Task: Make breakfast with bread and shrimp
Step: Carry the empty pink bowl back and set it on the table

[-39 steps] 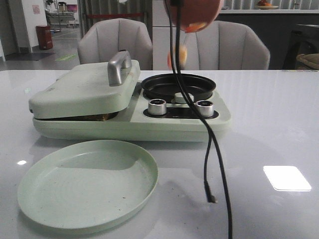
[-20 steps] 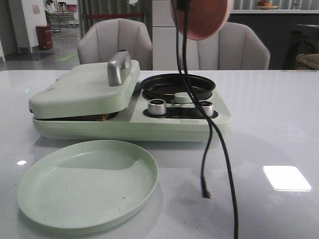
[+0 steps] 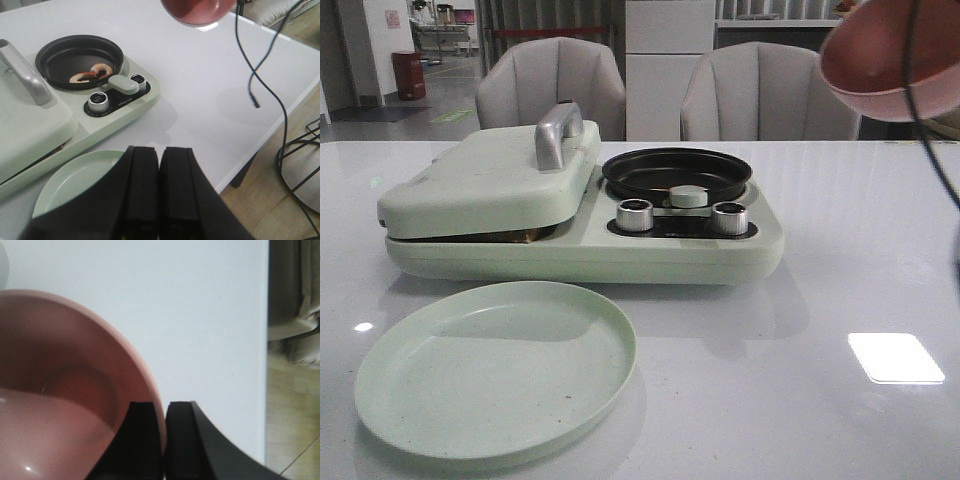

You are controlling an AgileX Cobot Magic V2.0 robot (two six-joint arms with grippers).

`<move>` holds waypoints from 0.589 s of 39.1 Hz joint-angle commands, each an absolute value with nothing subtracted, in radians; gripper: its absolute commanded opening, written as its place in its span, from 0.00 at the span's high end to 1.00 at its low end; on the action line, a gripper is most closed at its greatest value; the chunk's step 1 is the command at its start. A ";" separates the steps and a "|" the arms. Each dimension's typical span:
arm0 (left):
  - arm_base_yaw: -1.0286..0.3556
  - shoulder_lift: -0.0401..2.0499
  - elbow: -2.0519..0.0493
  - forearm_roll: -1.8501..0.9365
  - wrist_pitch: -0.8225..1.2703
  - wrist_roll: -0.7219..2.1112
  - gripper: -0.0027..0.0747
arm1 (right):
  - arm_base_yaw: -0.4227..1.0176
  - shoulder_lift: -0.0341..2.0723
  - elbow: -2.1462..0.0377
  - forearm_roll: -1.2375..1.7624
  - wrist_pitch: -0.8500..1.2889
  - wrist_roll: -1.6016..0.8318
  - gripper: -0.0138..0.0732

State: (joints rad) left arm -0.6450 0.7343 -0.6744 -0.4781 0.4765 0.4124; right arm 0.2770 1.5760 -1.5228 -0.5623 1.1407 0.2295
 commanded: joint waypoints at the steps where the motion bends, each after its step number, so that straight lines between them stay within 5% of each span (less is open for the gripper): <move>1: -0.649 0.731 -0.708 -0.498 0.413 0.412 0.84 | 0.183 1.430 -1.402 -0.458 1.001 0.195 0.84; 13: -0.649 0.731 -0.708 -0.498 0.413 0.412 0.84 | -0.133 1.362 -1.061 0.015 0.714 -0.044 0.84; 23: -0.649 0.731 -0.708 -0.498 0.413 0.412 0.84 | -0.170 1.445 -0.977 0.273 0.597 -0.231 0.84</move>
